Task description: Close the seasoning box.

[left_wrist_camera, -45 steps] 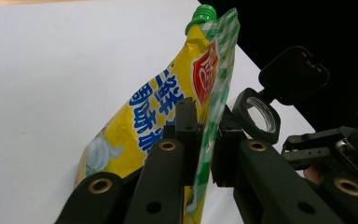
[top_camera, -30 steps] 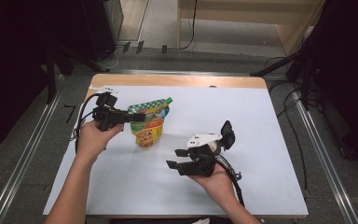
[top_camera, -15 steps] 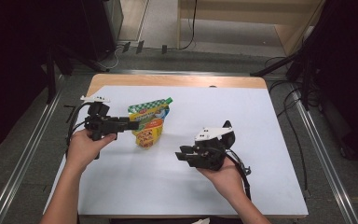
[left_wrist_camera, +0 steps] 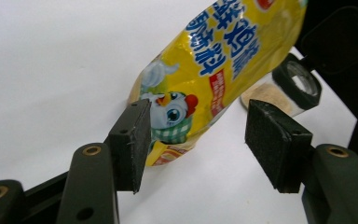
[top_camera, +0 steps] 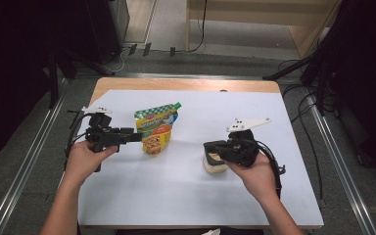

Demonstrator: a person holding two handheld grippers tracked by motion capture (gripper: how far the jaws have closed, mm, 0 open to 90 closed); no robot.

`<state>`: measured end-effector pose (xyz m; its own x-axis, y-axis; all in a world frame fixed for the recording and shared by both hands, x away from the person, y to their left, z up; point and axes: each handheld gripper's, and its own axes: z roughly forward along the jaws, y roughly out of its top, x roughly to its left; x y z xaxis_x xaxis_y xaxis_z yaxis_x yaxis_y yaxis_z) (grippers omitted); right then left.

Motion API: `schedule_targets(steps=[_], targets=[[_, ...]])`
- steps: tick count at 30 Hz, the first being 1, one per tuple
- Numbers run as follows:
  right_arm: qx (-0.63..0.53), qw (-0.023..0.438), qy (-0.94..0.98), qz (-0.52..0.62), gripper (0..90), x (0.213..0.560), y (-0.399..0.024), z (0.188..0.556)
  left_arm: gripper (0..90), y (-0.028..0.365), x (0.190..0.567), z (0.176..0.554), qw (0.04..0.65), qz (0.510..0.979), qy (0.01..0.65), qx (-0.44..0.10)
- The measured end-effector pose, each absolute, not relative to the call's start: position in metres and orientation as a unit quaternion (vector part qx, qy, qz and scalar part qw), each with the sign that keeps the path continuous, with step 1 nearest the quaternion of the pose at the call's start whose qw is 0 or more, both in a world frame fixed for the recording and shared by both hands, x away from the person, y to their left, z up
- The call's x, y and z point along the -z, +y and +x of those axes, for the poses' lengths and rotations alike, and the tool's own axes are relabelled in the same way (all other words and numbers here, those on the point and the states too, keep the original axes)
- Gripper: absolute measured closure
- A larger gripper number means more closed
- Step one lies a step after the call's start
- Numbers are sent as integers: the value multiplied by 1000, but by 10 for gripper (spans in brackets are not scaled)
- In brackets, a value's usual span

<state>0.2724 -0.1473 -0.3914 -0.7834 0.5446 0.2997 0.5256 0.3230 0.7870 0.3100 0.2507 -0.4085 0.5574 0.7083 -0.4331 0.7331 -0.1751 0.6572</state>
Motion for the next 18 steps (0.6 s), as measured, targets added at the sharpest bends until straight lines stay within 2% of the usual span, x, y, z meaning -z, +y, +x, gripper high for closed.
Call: schedule_targets(steps=[18], targets=[[-497, 46, 783, 372, 900, 366, -211, 284, 409, 253, 415, 310, 430, 775, 463, 2]])
